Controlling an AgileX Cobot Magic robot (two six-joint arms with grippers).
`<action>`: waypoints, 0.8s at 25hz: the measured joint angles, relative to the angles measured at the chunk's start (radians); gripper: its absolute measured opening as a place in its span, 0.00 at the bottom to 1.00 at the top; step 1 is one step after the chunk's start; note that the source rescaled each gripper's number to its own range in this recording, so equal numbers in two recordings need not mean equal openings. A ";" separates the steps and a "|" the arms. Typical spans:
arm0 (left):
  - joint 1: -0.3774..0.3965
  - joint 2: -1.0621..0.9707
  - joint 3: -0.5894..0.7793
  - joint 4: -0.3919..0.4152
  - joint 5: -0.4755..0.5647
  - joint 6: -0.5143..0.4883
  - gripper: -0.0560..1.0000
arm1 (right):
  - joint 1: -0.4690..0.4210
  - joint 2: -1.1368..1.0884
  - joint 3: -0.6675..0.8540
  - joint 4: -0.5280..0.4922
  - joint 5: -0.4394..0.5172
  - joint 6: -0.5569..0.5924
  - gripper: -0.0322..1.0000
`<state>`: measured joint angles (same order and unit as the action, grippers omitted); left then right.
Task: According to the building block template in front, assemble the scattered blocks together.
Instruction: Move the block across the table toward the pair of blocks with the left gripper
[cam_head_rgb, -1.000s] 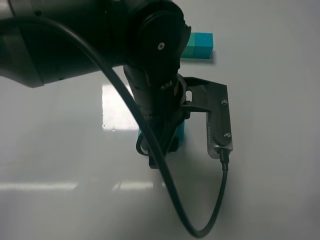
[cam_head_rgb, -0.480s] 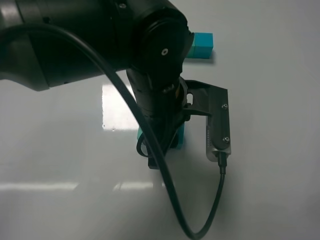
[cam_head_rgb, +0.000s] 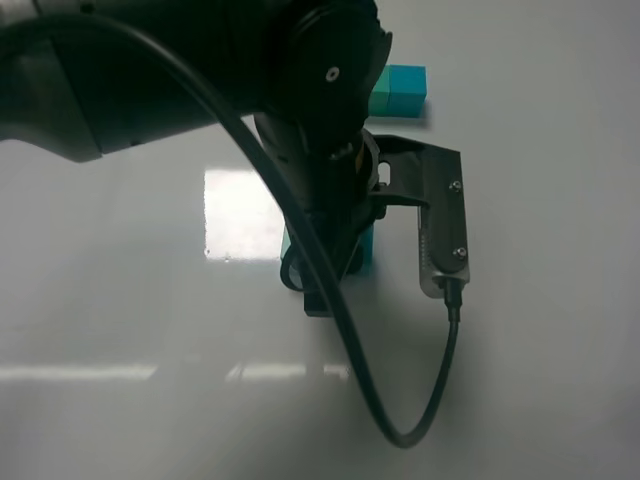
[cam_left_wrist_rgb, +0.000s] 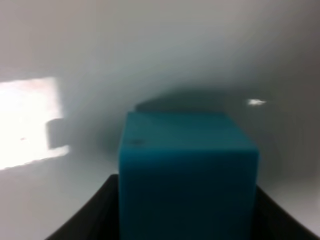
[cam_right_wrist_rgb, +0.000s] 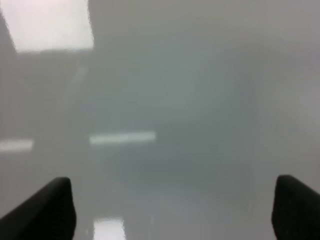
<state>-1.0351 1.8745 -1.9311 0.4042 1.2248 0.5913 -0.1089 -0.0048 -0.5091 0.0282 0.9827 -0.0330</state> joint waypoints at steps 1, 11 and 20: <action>-0.003 0.002 -0.018 -0.003 0.000 0.002 0.06 | 0.000 0.000 0.000 0.000 0.000 0.000 0.88; -0.012 0.121 -0.144 0.010 -0.003 0.027 0.06 | 0.000 0.000 0.000 0.000 0.000 0.000 0.88; -0.013 0.139 -0.157 0.022 0.001 -0.004 0.06 | 0.000 0.000 0.000 0.000 0.000 0.000 0.88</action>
<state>-1.0480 2.0139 -2.0885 0.4260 1.2259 0.5876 -0.1089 -0.0048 -0.5091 0.0282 0.9827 -0.0330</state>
